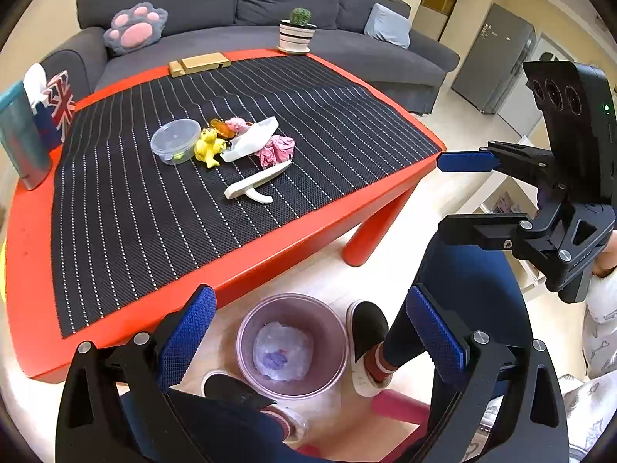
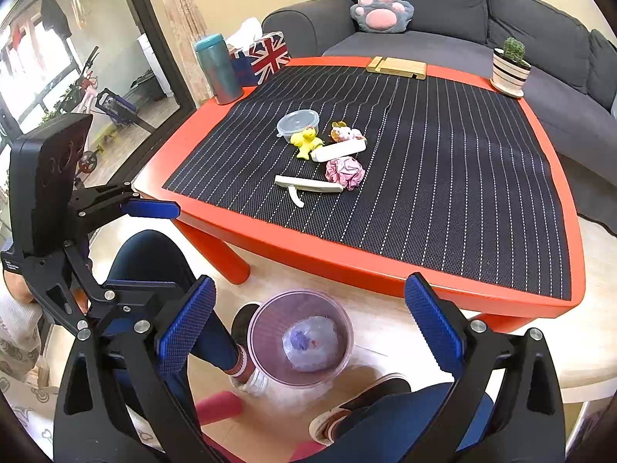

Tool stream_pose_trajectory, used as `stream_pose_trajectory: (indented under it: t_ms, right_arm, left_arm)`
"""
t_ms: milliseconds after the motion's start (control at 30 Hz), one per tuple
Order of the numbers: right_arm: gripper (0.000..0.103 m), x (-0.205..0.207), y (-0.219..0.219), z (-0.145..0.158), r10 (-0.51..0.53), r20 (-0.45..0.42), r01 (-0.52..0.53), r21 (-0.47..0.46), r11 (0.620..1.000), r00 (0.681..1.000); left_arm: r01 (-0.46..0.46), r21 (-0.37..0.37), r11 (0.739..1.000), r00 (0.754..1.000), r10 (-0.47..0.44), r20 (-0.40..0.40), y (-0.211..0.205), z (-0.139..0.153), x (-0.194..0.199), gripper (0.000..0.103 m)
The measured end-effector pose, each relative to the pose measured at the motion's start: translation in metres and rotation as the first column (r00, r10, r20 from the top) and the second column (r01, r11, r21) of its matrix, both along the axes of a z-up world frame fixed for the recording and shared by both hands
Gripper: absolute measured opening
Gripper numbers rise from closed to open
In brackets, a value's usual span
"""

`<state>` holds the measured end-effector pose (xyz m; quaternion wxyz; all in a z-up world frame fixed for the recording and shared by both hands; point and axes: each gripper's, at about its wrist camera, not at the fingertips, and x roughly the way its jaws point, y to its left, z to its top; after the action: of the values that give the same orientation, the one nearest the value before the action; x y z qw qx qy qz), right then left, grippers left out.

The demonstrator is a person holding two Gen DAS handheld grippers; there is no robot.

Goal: Collect trash
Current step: 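Open the left tool over the pink bin to drop the lavender tissue, then reach to the crumpled pink paper and grasp it with the right tool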

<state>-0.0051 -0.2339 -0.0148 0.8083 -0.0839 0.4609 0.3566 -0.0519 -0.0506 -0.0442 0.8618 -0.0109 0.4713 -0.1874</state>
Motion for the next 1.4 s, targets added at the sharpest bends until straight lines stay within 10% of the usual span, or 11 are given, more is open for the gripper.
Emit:
stream_pose_trajectory:
  t_ms: [667,1400]
  right_arm:
    - [0.097,0.051,0.027,0.015,0.016,0.047,-0.014,-0.042,0.999,0.999]
    - [0.097,0.127,0.084,-0.037,0.07,-0.11,-0.085,-0.143,0.986,0.992]
  left_arm:
    - [-0.036,-0.014,0.999,0.998,0.037,0.044,0.017,0.015,0.019,0.095]
    - [-0.068,-0.033,0.997,0.997,0.069,0.04,0.03,0.013,0.025,0.095]
